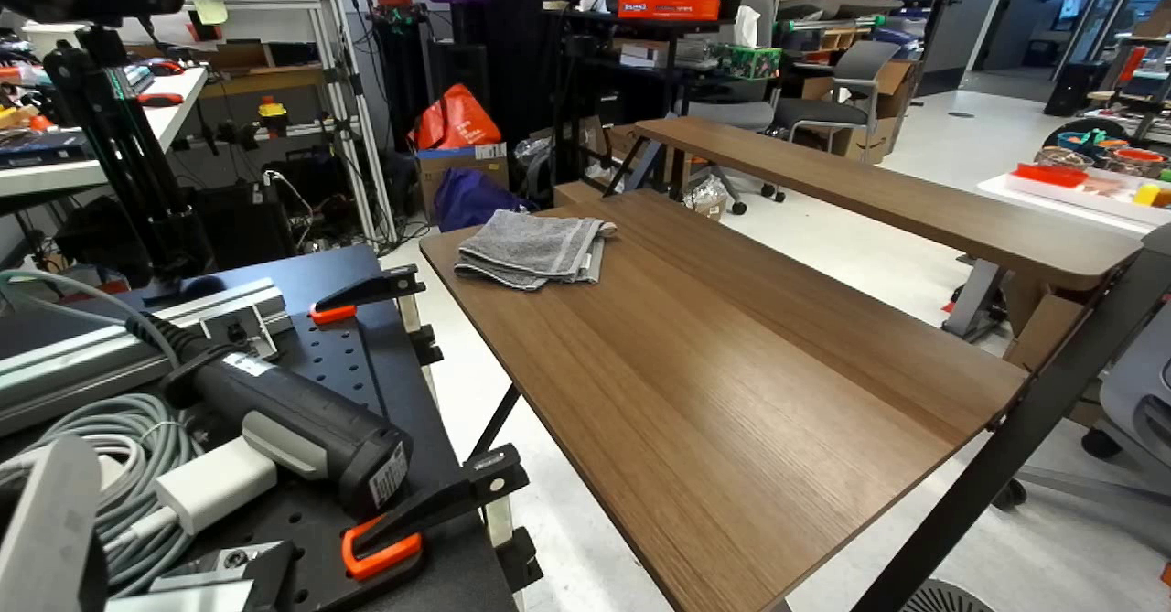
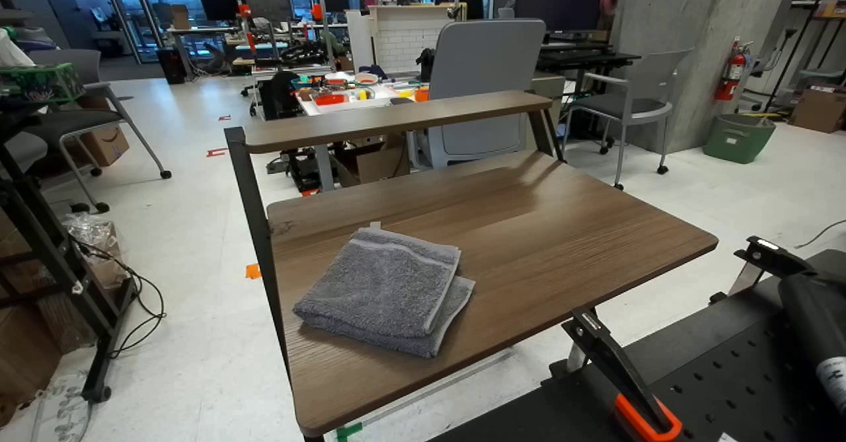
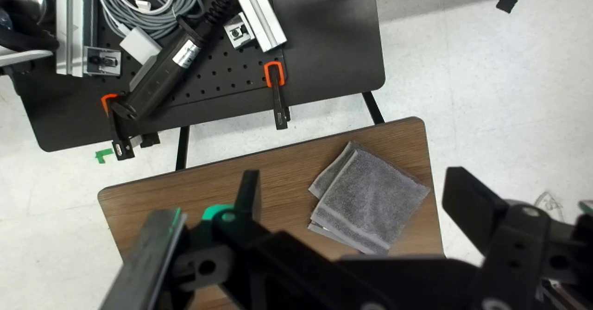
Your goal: Move the grey towel to the right
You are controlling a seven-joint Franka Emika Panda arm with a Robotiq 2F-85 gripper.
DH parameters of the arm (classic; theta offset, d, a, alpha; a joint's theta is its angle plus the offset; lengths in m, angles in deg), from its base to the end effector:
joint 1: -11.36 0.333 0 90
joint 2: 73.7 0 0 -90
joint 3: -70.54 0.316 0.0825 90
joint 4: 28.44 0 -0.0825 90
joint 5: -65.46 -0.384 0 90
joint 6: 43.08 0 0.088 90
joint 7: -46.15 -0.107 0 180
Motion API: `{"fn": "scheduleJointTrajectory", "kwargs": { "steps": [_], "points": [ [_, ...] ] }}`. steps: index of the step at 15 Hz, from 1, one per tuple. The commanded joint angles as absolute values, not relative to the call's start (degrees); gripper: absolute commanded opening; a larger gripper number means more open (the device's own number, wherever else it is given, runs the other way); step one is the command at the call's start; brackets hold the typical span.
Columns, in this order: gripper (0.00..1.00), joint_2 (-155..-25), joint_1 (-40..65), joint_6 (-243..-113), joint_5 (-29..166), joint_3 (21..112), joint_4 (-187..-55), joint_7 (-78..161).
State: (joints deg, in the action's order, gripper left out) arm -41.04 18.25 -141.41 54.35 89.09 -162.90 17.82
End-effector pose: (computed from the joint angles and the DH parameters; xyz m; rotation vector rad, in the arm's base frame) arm 0.3293 0.1927 0.5204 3.1128 -0.2216 -0.1259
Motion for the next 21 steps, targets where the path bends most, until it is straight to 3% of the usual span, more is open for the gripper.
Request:
{"fn": "scheduleJointTrajectory", "kwargs": {
  "steps": [1,13,21],
  "points": [
    [1.00,-47.17,17.22,-149.10,56.17,90.49,-163.33,15.65],
    [1.00,-76.48,18.87,-182.49,68.33,88.04,-163.29,6.69],
    [1.00,-98.13,26.45,-190.53,75.53,79.74,-151.91,2.42]
  ]
}}
